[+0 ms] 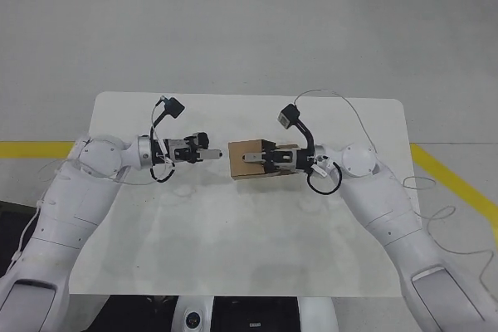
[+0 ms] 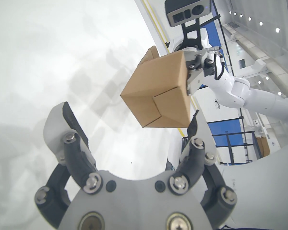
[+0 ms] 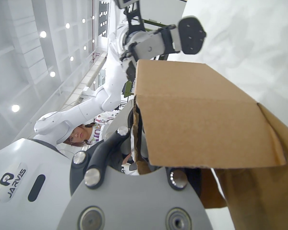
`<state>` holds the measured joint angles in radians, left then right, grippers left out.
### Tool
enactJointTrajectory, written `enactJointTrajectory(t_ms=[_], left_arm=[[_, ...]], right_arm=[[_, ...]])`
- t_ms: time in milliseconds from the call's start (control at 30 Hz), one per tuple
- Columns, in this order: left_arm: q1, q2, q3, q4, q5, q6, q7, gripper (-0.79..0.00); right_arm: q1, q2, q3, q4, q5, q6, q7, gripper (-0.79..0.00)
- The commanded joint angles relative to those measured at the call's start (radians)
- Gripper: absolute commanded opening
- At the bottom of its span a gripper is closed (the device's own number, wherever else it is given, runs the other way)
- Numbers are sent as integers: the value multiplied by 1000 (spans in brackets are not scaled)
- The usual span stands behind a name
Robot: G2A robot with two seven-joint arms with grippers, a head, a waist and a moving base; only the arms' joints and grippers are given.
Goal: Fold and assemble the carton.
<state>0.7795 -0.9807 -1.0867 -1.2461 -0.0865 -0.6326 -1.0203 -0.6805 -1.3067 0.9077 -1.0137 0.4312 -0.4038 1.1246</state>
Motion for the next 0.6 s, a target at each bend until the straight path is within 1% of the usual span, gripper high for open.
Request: enactJointTrajectory(t_ms=[0, 133, 300, 333, 367, 433, 467, 533, 567], left_arm=[[14, 5, -18, -17, 40, -42, 31, 0], [36, 14, -47, -51, 143, -125, 95, 0], [67, 20, -70, -96, 358, -225, 213, 0], [74, 20, -73, -105, 403, -243, 243, 0], [82, 20, -74, -113, 456, -260, 273, 0], [97, 19, -76, -127, 547, -290, 339, 0], [104, 18, -76, -134, 593, -306, 373, 0], [116, 16, -79, -144, 685, -339, 442, 0], [122, 15, -80, -149, 733, -354, 480, 0]], right_arm=[[2, -7, -17, 23, -8, 16, -23, -785], [9, -23, -49, 73, -19, 37, -62, -785], [14, -43, -82, 118, -21, 47, -92, -785], [13, -47, -88, 125, -20, 50, -95, -760], [14, -50, -94, 132, -21, 53, -98, -680], [15, -56, -102, 148, -28, 55, -106, -554], [15, -58, -105, 155, -26, 55, -108, -474], [15, -62, -107, 168, -26, 50, -108, -25], [16, -63, -105, 171, -26, 46, -107, 0]])
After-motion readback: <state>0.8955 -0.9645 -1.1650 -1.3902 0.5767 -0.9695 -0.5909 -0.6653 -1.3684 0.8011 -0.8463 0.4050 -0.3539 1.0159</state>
